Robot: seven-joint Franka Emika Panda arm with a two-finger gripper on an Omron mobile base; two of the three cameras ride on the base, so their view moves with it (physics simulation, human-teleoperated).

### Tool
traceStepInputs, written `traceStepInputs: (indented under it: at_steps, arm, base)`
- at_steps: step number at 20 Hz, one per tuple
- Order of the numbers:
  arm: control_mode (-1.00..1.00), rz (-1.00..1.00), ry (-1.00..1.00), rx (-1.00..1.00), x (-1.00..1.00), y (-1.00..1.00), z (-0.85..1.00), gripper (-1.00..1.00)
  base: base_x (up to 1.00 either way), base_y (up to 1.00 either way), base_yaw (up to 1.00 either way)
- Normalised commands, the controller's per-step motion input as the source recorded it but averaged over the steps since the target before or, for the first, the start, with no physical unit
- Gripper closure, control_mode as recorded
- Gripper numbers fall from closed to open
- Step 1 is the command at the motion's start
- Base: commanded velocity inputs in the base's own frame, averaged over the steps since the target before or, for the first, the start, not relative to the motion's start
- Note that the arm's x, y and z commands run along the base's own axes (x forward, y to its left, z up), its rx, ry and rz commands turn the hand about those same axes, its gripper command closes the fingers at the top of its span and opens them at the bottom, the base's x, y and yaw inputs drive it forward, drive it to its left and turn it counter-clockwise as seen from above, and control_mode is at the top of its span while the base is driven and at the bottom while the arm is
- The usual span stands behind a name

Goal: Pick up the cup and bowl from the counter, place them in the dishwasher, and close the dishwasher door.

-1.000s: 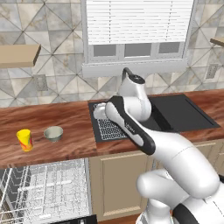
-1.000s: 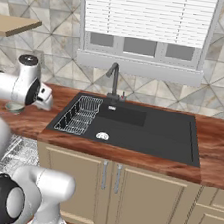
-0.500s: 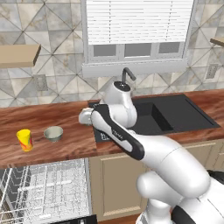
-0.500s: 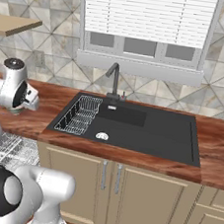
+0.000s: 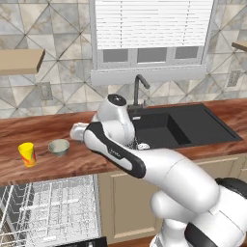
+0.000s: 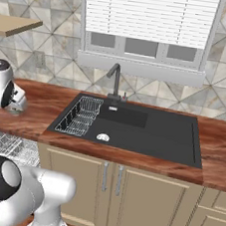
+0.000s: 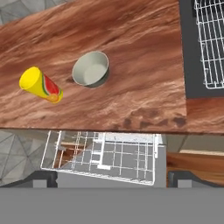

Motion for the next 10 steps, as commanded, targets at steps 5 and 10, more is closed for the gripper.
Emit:
traceStepInputs:
  at_steps: [5,10]
  arm:
    - [-1.00,0.00,0.00,0.02,0.10,0.45,0.00,-1.00]
    - [-1.00,0.00,0.00,0.02,0.16,0.46,-0.12,-1.00]
  base:
    - [0.00,0.00,0.00]
    - [0.00,0.00,0.00]
